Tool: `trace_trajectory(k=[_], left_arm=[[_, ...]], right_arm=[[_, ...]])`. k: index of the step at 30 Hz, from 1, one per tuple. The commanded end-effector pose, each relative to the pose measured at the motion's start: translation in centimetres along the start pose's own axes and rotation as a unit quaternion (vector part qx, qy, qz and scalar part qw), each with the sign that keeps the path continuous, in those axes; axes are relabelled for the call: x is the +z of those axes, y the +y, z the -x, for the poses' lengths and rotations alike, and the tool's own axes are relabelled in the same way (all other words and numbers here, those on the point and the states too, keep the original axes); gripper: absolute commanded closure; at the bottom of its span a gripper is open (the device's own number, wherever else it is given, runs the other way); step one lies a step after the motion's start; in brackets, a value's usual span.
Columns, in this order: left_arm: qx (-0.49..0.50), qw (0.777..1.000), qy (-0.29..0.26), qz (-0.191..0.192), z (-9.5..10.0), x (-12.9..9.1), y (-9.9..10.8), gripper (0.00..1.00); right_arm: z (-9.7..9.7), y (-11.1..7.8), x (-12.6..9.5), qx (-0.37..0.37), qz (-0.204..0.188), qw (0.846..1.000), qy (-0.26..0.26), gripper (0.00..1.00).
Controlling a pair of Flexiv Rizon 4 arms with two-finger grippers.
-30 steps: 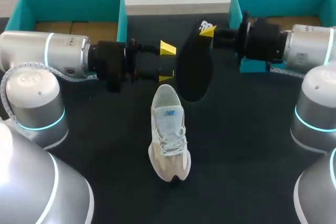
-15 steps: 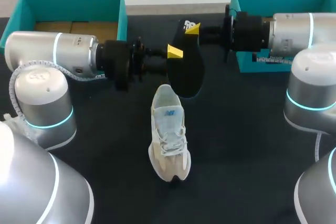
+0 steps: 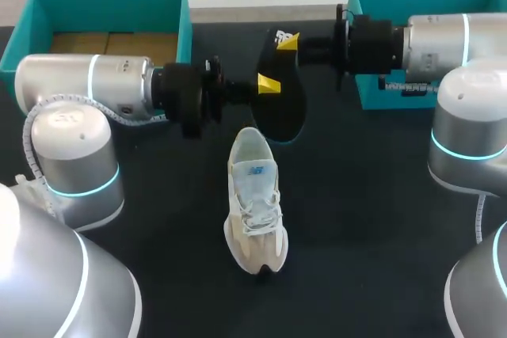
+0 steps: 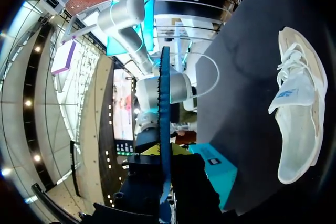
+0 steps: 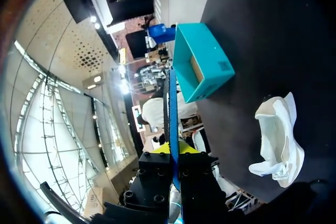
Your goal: Take the shoe out of the shoebox, open the shoe tongue, remove and reinsert the insole, then place the shoe into the shoebox
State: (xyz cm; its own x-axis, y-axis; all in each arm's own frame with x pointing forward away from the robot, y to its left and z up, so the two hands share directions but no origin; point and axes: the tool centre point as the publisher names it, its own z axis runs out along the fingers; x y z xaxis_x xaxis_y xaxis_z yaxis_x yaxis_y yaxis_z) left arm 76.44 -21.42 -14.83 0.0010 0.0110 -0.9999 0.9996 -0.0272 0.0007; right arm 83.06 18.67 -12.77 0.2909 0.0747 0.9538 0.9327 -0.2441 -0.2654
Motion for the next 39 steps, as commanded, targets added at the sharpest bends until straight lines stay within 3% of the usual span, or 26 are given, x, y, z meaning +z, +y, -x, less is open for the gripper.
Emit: trace_trajectory(k=[1,3,4,5,13,30,39], left_arm=[[0.002,1.0,-0.003,0.002,-0.1,0.3,0.0,1.0],[0.004,1.0,-0.003,0.0,0.1,0.2,-0.1,1.0],[0.004,1.0,-0.002,-0.001,0.2,0.0,-0.2,1.0],[0.004,1.0,-0.003,-0.003,0.3,-0.2,-0.3,1.0],[0.001,1.0,0.0,-0.01,0.7,-2.1,-0.6,1.0],[-0.006,1.0,0.0,0.002,1.0,-4.8,-0.7,1.0],[-0.006,1.0,-0.004,0.005,1.2,-5.0,-0.8,1.0]], right_arm=[[0.1,-0.1,0.8,-0.001,-0.004,1.0,0.006,1.0],[0.2,-0.2,0.9,-0.007,-0.004,1.0,0.012,1.0],[0.2,-0.3,0.9,-0.013,-0.005,1.0,0.014,0.53],[0.2,-0.4,0.7,-0.025,0.002,1.0,0.015,0.0],[0.5,-1.5,-1.9,-0.077,0.012,0.997,0.01,0.0],[2.2,-3.4,-5.0,-0.145,-0.046,0.988,-0.011,0.0],[1.6,-4.0,-5.9,-0.187,-0.06,0.98,0.039,0.0]])
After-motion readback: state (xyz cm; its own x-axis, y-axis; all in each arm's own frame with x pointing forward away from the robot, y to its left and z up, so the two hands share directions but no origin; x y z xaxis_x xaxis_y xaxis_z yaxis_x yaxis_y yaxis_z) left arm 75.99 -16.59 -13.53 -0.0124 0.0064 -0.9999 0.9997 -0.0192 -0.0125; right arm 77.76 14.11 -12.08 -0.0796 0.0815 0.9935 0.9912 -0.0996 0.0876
